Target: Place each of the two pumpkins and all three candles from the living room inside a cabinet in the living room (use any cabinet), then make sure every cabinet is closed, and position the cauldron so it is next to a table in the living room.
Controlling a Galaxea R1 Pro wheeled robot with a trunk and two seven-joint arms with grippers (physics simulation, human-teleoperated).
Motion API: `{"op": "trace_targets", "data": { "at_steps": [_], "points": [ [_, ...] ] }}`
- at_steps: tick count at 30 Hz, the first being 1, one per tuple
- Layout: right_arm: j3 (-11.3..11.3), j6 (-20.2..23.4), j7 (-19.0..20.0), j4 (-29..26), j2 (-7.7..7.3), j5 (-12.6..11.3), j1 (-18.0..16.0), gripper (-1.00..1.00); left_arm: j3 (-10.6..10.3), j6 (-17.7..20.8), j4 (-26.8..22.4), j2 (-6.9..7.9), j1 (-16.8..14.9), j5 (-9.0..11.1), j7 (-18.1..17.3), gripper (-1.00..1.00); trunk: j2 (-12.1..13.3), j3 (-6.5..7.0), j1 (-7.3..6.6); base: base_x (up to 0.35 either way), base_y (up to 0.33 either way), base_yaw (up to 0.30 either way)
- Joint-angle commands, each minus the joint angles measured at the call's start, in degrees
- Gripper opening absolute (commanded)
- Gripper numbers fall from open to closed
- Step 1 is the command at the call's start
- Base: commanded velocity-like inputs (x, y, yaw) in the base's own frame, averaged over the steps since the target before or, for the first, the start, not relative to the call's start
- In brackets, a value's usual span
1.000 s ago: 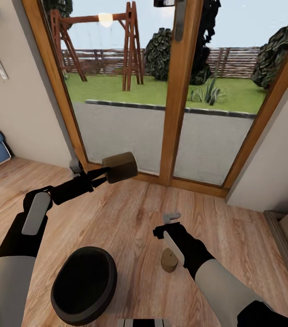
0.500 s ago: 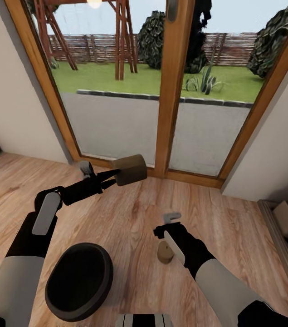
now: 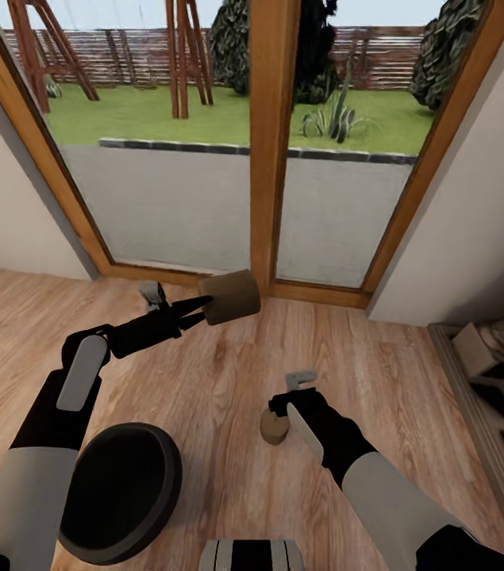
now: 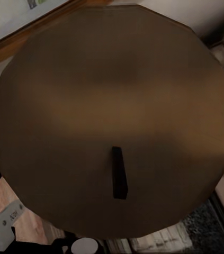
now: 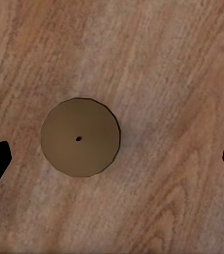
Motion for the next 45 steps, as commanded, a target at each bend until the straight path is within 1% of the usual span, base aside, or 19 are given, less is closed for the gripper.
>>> {"op": "trace_targets", "data": {
  "at_steps": [1, 14, 24, 29, 37, 45],
  "points": [
    [0.0, 0.0, 0.0, 0.0, 0.06, 0.0, 0.0, 1.00, -0.1, 0.1, 0.0, 0.00, 0.0, 0.2, 0.0, -1.00, 0.0, -0.23, 0.02, 0.000, 0.000, 0.000],
    [0.1, 0.0, -0.1, 0.0, 0.18, 0.0, 0.0, 1.00, -0.1, 0.0, -0.1, 0.07, 0.0, 0.3, 0.0, -1.00, -0.2, -3.80, 0.36, 0.000, 0.000, 0.166],
    [0.1, 0.1, -0.1, 0.1, -0.09, 0.0, 0.0, 1.00, -0.1, -0.4, 0.0, 0.25, 0.1, 0.5, -0.6, -1.00, -0.2, -3.86, 0.36, 0.000, 0.000, 0.019],
    [0.1, 0.1, -0.1, 0.1, -0.05, 0.0, 0.0, 1.00, -0.1, -0.5, 0.0, 0.31, 0.1, 0.4, -1.8, -1.00, -0.2, -3.86, 0.36, 0.003, 0.000, 0.000],
    [0.1, 0.1, 0.0, 0.1, 0.02, 0.0, 0.0, 1.00, -0.1, -0.6, 0.4, 0.49, 0.1, 0.4, -1.9, -1.00, -0.2, -3.86, 0.36, 0.193, 0.000, 0.000],
    [0.1, 0.1, -0.1, 1.0, 0.01, -0.2, 0.0, 1.00, -0.1, -0.6, 0.4, 0.51, 0.1, 0.4, -2.0, -1.00, -0.2, -3.86, 0.36, 0.020, 0.000, 0.000]
  ]
}}
